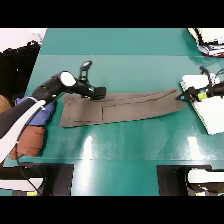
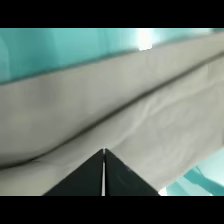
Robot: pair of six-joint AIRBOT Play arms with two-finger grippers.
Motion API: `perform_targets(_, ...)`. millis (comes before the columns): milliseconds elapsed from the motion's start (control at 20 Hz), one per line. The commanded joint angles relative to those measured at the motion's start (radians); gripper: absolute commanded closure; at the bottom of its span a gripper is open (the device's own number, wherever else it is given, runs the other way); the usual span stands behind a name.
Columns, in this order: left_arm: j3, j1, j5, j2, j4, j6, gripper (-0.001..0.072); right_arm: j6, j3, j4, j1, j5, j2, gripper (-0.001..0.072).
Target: Fold the shirts.
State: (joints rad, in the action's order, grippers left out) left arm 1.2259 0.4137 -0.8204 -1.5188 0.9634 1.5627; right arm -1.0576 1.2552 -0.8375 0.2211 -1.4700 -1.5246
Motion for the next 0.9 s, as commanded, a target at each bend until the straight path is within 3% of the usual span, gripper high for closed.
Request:
perform_targets(0, 0.075, 0.069, 0.012, -0.109, -0.032, 0.000, 0.0680, -0.095, 0.140, 0.014, -0.093, -0.050, 0.108, 0.0699)
perform_targets(200, 0.197, 0.130, 0.004, -0.212, -0.039, 0.000, 0.0680, -0.134, 0.301, 0.140, -0.254, -0.040, 0.149, 0.0699)
perform_targets(700, 0.210, 0.161, -0.003, -0.258, -0.042, -0.030, 0.0680, -0.172, 0.421, 0.136, -0.576, 0.106, 0.148, 0.0699)
perform_targets(850, 0.214, 0.102, -0.074, -0.220, 0.002, -0.051, 0.0681, -0.172, 0.421, 0.136, -0.629, 0.142, 0.148, 0.0699)
